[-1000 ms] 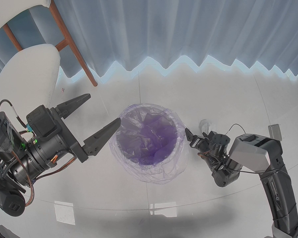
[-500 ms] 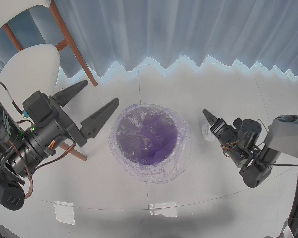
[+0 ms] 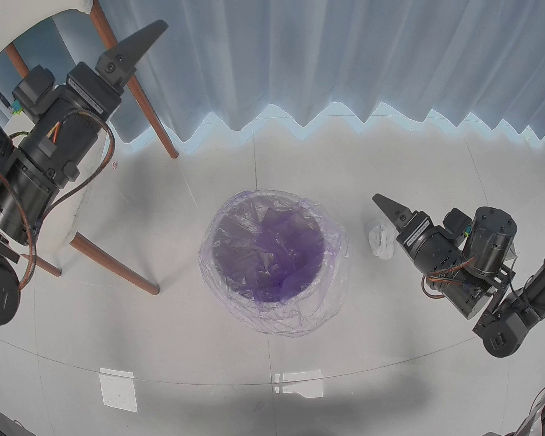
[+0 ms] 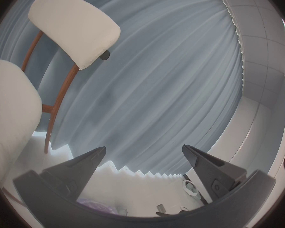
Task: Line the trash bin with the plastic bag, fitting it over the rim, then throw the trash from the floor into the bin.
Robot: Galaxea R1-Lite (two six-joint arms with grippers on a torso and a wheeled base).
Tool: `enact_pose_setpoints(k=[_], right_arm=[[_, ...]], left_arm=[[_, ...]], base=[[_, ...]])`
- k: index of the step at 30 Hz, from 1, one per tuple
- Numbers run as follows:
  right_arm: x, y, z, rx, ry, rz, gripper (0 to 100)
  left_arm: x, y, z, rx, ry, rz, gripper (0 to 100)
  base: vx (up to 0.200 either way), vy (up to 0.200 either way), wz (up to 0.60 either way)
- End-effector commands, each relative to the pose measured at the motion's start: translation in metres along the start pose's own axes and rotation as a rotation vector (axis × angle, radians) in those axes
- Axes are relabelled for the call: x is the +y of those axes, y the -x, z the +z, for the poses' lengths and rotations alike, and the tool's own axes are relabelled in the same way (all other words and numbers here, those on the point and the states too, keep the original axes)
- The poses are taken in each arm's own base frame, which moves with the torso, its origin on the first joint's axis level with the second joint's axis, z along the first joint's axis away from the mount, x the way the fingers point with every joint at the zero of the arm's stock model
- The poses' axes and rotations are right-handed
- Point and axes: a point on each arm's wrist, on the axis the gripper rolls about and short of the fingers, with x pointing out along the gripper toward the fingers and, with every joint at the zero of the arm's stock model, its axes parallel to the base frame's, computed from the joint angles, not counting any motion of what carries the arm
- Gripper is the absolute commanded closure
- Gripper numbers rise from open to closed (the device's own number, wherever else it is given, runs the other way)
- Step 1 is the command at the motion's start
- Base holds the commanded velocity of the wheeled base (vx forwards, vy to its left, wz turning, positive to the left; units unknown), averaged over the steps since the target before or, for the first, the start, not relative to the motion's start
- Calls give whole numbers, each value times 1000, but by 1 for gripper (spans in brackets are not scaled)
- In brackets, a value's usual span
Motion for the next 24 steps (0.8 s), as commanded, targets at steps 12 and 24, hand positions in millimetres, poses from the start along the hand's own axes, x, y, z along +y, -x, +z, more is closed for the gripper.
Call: enact_pose_setpoints(k=[12,24], right_arm=[[44,78,20,241,233,-61,0],[23,51,-5,327,278,-151,0]], left_arm=[[-4,71,32,160,-27,-91,0],[-8,59,47,131,-46,-105,0]], base=[[83,0,0],[17,0,0]])
